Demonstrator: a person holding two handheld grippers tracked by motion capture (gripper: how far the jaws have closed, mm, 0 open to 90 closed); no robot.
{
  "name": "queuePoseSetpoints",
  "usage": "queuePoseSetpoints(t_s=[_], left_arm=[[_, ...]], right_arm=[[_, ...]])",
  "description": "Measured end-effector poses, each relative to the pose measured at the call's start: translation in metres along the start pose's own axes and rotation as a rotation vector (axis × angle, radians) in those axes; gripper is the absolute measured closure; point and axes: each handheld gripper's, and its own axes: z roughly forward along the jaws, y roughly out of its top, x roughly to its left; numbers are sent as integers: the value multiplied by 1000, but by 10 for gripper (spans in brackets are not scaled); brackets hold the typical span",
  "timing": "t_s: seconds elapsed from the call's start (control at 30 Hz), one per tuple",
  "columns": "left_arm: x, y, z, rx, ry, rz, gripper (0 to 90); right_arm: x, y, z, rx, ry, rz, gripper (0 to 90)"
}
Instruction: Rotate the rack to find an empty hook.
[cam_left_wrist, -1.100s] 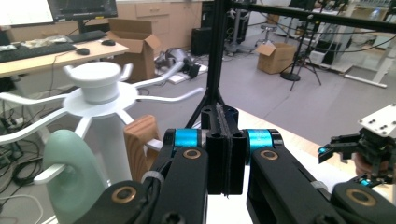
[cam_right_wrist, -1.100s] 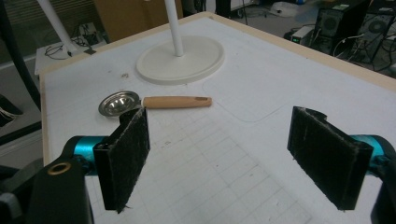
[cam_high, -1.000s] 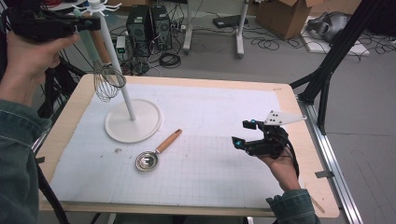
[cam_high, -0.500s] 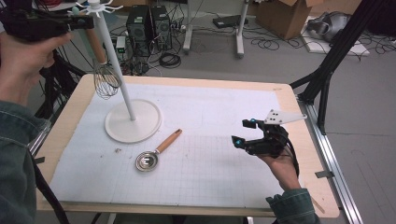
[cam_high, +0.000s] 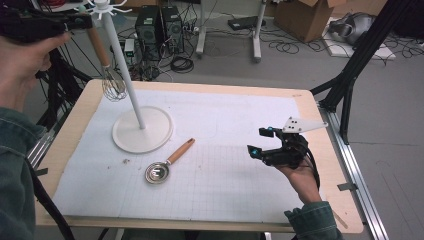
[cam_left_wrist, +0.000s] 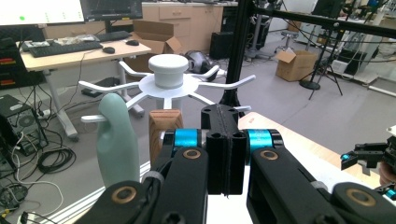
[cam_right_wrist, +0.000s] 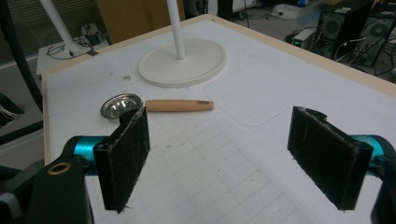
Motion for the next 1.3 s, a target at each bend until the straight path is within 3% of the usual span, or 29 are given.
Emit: queuePoseSetpoints(t_s=[0.23, 0.73, 1.3], left_arm=[[-6, -1, -4, 12, -31, 29, 880], [-19, -17, -26, 23, -67, 70, 720], [-33, -72, -28, 65, -92, 68, 468]], right_arm=[[-1, -1, 0, 2, -2, 6, 202], [-2, 0, 2, 1, -6, 11, 202], [-2, -4, 2, 2, -15, 19, 201]])
